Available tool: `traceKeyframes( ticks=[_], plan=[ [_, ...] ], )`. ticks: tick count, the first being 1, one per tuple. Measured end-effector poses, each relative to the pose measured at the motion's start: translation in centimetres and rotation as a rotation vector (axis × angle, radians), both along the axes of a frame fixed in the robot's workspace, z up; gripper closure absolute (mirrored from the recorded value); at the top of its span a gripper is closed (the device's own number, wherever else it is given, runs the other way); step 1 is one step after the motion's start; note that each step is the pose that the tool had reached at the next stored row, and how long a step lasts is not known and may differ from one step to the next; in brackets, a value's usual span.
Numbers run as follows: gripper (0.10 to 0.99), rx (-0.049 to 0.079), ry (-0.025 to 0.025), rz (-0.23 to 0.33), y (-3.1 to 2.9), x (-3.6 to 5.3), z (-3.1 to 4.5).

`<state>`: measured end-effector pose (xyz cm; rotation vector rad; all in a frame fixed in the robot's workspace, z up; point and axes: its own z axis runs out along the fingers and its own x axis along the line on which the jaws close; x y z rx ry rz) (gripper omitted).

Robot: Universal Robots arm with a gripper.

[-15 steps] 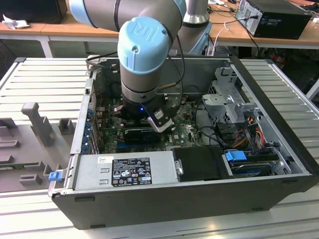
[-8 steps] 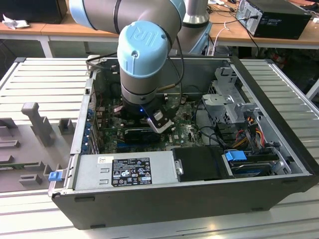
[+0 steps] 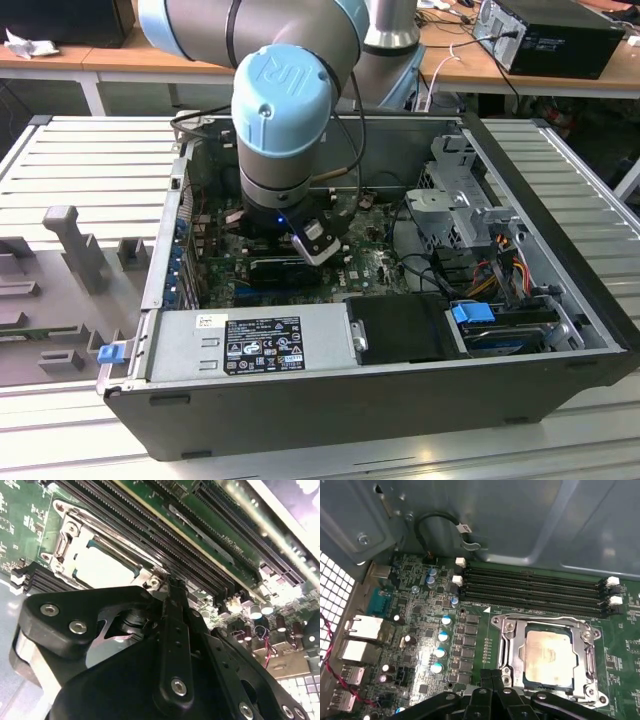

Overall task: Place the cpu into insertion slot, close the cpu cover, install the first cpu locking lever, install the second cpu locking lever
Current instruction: 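Install the second cpu locking lever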

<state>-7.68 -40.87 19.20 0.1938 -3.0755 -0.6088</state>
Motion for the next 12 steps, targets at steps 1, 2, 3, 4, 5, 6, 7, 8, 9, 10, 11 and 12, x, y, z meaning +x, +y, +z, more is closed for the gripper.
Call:
traceKeyframes(
  ticks=[1, 2, 3, 4, 5, 6, 7, 8, 9, 10, 11, 12],
  plan=[
    [0.980, 0.001, 0.0000, 0.000, 0.00, -0.03, 0.16],
    [0.980, 0.002, -0.0001, 0.000, 0.00, -0.08, 0.68],
    [0.980, 0.002, -0.0001, 0.000, 0.00, -0.12, 1.24],
    [0.980, 0.002, 0.0000, 0.000, 0.00, -0.12, 1.65],
    [0.980, 0.002, 0.0000, 0.000, 0.01, -0.13, 1.99],
    [0.980, 0.002, -0.0001, 0.000, 0.02, -0.13, 2.24],
    [0.980, 0.002, -0.0001, 0.000, 0.02, -0.13, 2.68],
    [0.980, 0.002, 0.0000, 0.000, 0.02, -0.13, 2.95],
    [0.980, 0.002, -0.0001, 0.000, 0.02, -0.13, 3.24],
    [0.980, 0.002, 0.0000, 0.000, 0.02, -0.13, 3.62],
    [0.980, 0.002, -0.0001, 0.000, 0.02, -0.13, 3.80],
    [0.980, 0.002, -0.0001, 0.000, 0.02, -0.13, 3.90]
  ],
)
